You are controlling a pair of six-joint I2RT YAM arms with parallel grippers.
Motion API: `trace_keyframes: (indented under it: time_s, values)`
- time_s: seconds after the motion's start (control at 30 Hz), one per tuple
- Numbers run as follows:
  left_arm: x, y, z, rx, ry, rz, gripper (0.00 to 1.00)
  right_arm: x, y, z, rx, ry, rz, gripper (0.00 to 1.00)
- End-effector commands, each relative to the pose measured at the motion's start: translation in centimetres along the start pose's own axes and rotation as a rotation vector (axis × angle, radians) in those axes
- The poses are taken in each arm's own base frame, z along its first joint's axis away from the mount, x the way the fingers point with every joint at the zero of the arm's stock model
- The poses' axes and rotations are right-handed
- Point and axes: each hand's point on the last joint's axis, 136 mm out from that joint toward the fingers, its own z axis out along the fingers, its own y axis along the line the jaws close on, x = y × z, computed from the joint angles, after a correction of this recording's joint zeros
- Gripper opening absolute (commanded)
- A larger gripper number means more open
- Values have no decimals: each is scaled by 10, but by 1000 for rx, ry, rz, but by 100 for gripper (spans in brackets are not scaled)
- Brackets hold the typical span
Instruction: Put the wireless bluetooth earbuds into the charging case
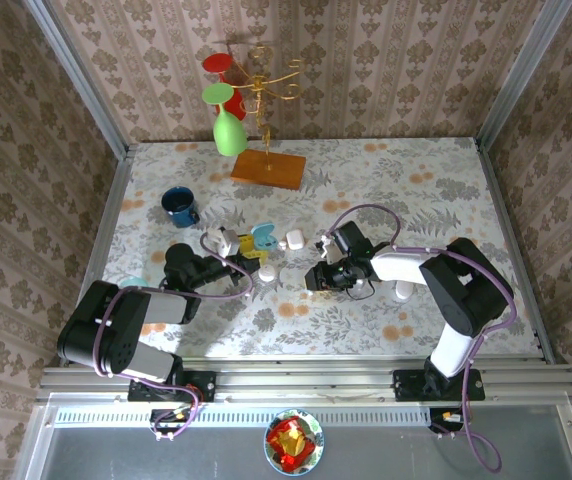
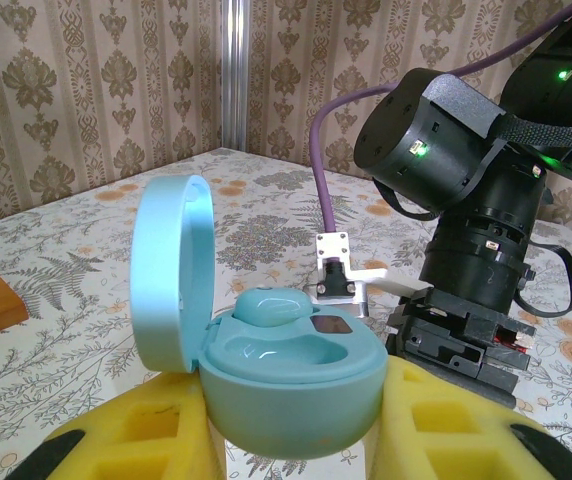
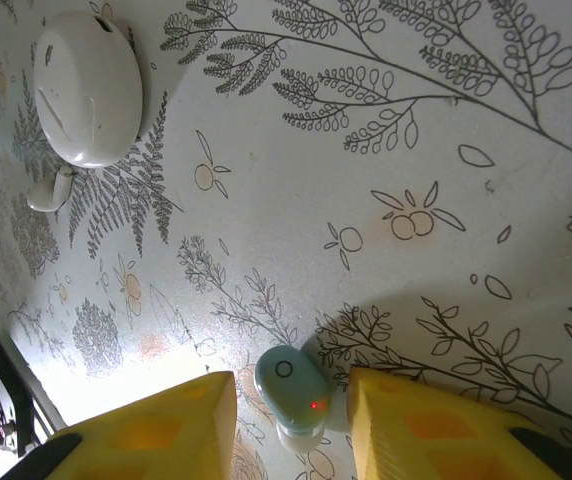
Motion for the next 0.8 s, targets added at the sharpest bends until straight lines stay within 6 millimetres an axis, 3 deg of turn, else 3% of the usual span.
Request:
trace_keyframes:
  time_s: [0.0, 0.17, 0.4, 0.57, 0.77]
  values:
    - [-5, -6, 2, 34, -16, 22, 26, 0, 4, 1, -20, 21, -27, 37]
    - [-7, -6, 2, 34, -20, 25, 26, -5, 0, 3, 18, 29, -54, 38]
    - [-8, -7, 2, 37, -23, 31, 26, -16, 8, 8, -18, 25, -86, 40]
    - [-8, -7, 1, 34, -23, 32, 26, -3, 5, 15, -48, 74, -90, 40]
    - [-8, -7, 2, 37, -22, 32, 26, 15, 2, 9, -51, 108, -98, 37]
